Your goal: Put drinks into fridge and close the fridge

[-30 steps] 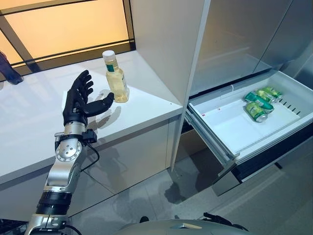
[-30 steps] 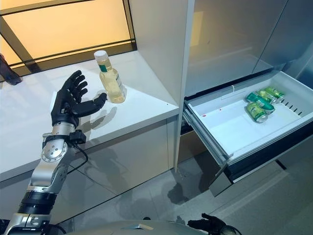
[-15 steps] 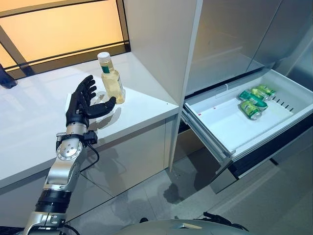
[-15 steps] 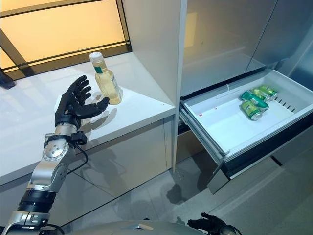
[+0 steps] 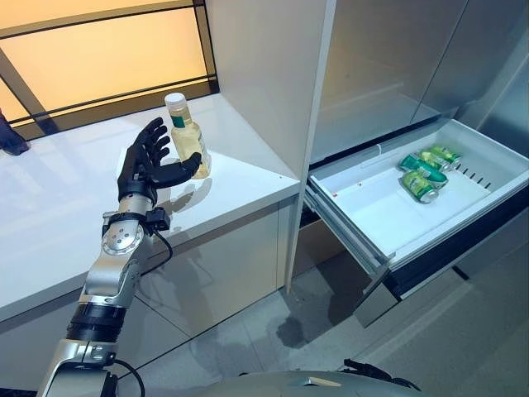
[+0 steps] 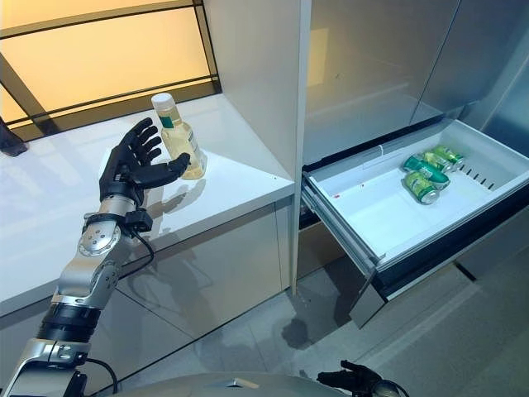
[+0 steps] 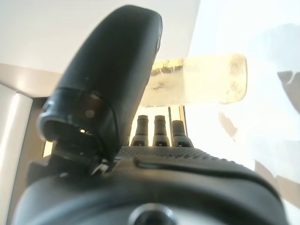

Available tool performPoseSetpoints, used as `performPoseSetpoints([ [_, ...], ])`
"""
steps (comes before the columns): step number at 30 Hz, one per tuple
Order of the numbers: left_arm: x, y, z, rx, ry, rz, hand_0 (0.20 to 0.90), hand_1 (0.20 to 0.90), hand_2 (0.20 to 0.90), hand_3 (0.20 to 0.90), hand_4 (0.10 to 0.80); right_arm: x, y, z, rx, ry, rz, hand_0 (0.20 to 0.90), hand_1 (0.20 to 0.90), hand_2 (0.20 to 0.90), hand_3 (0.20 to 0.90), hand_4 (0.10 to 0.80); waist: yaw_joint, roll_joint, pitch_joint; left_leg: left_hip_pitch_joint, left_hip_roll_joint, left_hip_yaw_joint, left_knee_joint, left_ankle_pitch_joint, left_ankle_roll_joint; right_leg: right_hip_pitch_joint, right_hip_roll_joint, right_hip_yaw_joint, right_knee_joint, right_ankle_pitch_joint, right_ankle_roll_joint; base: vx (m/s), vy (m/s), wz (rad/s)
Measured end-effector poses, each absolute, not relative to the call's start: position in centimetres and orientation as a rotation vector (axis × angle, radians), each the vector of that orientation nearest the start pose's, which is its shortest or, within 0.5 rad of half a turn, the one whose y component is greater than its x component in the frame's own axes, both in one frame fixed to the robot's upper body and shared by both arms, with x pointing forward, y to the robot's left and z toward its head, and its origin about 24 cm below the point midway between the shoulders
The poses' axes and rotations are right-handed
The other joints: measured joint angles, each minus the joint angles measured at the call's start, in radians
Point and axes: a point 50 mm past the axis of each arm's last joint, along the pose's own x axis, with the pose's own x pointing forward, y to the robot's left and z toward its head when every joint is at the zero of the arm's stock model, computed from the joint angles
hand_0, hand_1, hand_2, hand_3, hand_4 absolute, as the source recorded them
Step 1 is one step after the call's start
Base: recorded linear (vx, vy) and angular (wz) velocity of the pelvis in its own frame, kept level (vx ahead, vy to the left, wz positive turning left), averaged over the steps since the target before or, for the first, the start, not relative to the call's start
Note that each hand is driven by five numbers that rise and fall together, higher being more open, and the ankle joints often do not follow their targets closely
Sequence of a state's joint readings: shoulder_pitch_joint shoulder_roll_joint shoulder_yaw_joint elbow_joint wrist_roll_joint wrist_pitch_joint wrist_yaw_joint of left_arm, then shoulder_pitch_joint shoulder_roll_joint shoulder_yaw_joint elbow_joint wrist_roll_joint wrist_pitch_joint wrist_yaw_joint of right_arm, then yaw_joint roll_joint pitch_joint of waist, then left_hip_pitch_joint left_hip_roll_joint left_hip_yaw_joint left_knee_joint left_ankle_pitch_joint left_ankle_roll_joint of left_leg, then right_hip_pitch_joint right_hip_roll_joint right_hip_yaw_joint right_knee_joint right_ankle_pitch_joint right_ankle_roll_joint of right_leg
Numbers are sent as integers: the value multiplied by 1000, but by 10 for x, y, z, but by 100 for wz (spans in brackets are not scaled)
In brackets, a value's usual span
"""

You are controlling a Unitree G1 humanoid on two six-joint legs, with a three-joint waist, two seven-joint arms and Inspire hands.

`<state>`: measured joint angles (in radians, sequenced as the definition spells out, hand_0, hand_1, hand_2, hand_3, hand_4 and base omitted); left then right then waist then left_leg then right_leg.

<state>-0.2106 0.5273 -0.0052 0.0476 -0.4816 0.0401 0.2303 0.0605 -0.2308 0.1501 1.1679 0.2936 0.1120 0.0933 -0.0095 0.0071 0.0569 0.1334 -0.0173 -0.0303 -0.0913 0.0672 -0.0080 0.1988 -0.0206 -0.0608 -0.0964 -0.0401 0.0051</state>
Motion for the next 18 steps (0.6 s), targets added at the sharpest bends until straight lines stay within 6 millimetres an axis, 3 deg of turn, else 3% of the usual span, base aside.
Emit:
performPoseSetpoints([
  [18,301,251,105,-123,-63,215,900,900,900,900,800,72,-220,-167,30,1336,-93,900,900,900,900,800,-23,-1,-3,6,1,15,2,-2,2,-2,0,22,0,3,1,8,-1,-2],
])
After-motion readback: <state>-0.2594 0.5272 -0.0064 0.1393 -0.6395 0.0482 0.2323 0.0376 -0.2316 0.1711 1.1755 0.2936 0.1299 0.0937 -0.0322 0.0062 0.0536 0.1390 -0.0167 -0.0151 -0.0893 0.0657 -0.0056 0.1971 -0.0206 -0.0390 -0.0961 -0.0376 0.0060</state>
